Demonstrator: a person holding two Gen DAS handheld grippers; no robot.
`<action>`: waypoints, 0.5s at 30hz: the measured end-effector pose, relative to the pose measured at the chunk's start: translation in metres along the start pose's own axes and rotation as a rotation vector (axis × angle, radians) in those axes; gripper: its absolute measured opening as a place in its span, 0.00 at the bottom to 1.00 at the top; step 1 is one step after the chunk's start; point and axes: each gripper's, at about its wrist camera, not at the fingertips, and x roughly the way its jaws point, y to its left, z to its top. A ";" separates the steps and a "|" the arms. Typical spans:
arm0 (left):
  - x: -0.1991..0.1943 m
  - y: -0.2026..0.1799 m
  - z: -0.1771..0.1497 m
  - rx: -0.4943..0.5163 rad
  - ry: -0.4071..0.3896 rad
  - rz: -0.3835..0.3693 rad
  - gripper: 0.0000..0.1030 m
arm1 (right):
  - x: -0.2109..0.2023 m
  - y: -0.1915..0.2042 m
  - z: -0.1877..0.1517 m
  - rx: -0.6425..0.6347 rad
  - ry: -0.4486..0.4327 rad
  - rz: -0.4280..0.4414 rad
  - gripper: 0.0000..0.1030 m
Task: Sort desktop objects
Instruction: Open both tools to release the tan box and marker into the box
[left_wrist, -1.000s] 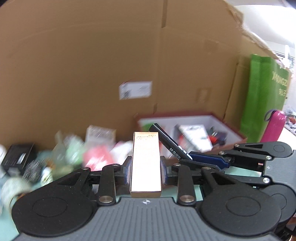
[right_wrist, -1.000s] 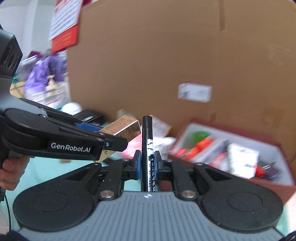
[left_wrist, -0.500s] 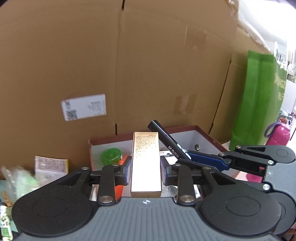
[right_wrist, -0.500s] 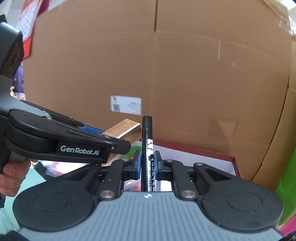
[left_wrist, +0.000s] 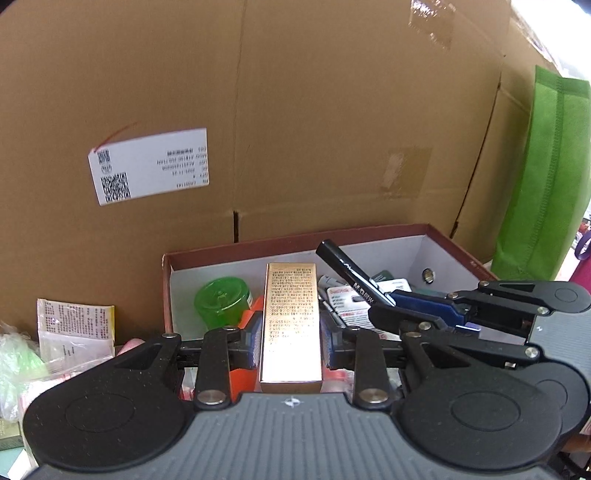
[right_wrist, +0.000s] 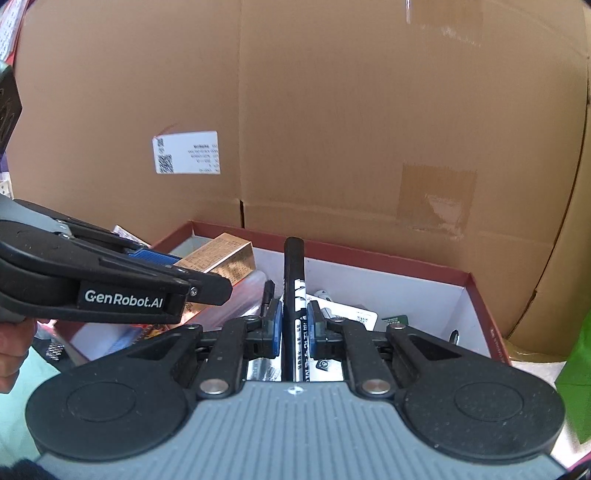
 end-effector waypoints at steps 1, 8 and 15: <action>0.001 0.001 -0.001 0.000 0.000 0.001 0.30 | 0.003 0.000 -0.001 -0.001 0.003 -0.004 0.12; -0.020 0.001 -0.004 0.014 -0.114 0.018 0.87 | 0.006 0.000 -0.007 -0.042 -0.009 -0.041 0.37; -0.030 -0.007 -0.006 0.029 -0.114 0.020 0.92 | -0.003 0.012 -0.009 -0.069 -0.023 -0.093 0.76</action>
